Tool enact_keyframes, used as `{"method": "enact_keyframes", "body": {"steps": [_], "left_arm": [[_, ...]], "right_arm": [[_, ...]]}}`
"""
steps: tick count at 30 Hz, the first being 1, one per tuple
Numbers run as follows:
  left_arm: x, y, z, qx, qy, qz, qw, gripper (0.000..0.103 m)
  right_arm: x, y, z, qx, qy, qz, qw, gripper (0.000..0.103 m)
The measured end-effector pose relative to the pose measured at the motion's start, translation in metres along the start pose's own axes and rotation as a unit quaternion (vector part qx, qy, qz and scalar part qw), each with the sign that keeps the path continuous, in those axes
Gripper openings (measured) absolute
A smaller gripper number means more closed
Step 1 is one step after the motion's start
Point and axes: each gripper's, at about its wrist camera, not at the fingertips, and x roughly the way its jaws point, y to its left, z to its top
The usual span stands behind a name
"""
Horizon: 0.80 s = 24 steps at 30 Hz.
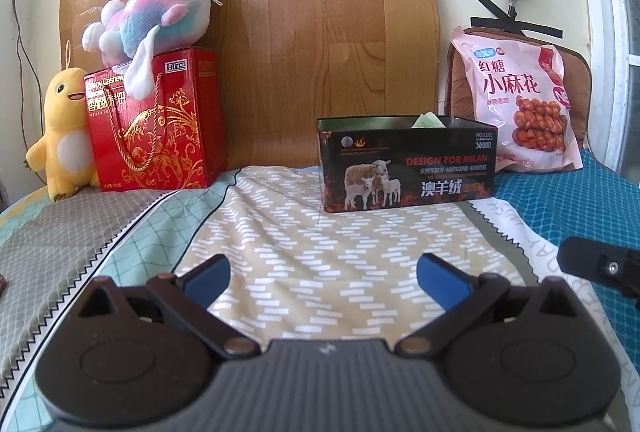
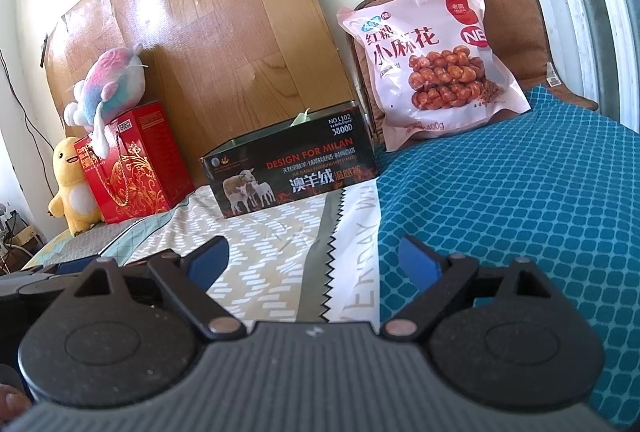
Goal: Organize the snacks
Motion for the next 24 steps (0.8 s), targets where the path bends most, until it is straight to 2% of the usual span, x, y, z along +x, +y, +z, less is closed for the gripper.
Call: {"method": "enact_keyframes", "body": {"steps": [24], "left_arm": [[-0.0013,-0.0033,-0.0001,0.006,0.0,0.0,1.0,0.103]], "right_arm": [[0.0,0.0,0.0003,0.0,0.0,0.0,1.0,0.094]]}}
